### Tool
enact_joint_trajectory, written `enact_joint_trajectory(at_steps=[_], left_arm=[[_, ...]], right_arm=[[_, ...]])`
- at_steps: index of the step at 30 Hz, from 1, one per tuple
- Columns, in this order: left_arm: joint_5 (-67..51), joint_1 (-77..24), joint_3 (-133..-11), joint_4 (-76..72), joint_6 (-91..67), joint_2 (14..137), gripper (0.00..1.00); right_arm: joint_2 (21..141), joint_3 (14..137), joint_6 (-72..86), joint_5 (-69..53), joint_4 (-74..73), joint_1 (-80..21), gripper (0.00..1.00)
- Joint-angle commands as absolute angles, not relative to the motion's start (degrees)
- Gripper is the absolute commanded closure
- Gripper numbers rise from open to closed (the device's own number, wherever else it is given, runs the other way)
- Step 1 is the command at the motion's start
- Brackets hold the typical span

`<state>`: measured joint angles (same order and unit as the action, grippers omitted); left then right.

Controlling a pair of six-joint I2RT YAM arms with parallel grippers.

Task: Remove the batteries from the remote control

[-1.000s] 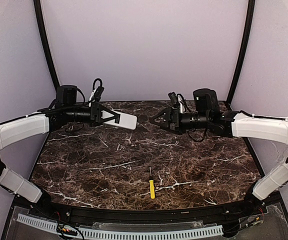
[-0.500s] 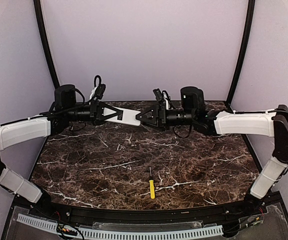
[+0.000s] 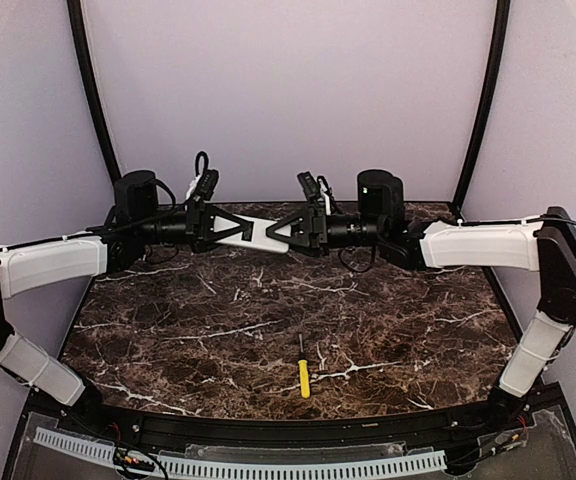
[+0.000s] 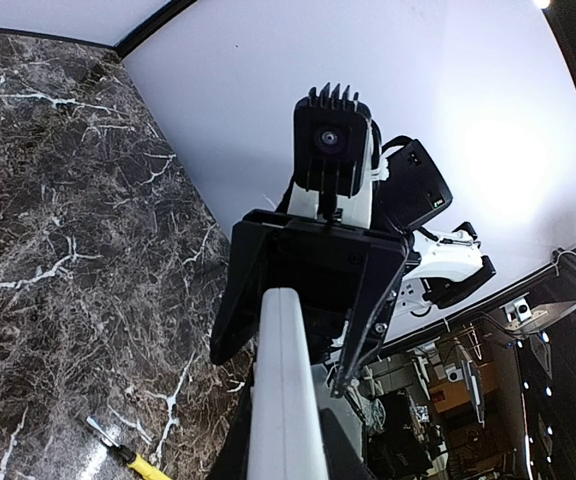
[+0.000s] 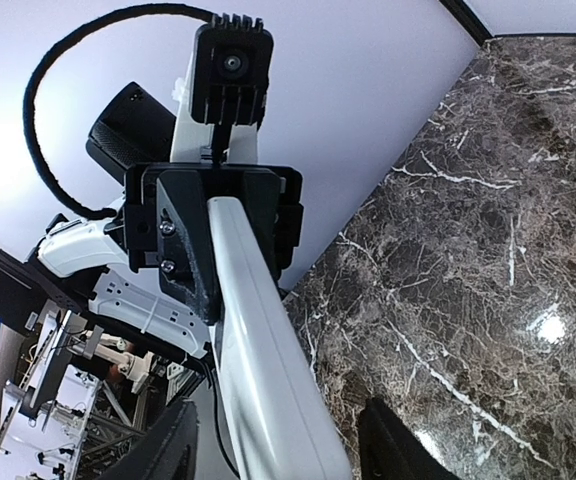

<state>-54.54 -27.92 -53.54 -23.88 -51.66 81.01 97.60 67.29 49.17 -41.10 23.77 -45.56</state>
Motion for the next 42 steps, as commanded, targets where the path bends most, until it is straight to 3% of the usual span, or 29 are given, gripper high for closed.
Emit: enact_joint_trajectory(at_steps=[1, 12, 19, 31, 42], left_arm=[[-54.71, -28.21, -53.38, -26.59, -52.16, 80.60, 1.00], [-54.52, -28.30, -53.64, -25.90, -51.41, 80.99, 1.00], [-55.06, -28.27, -54.06, -25.39, -51.36, 80.74, 1.00], [-58.49, -28.24, -54.45, -32.20, -57.73, 80.32, 1.00], [-61.60, -28.13, -55.62, -39.11, -63.30, 80.85, 1.00]], right_arm=[[98.61, 68.99, 49.54, -42.62, 27.43, -46.16, 0.52], [98.40, 67.92, 49.39, -43.77, 28.50, -46.22, 0.75], [97.41, 66.64, 48.99, -44.62, 29.19, -46.14, 0.83], [95.47, 65.31, 48.69, -49.72, 33.69, -46.14, 0.82], [92.69, 64.43, 48.07, -52.18, 34.93, -46.15, 0.73]])
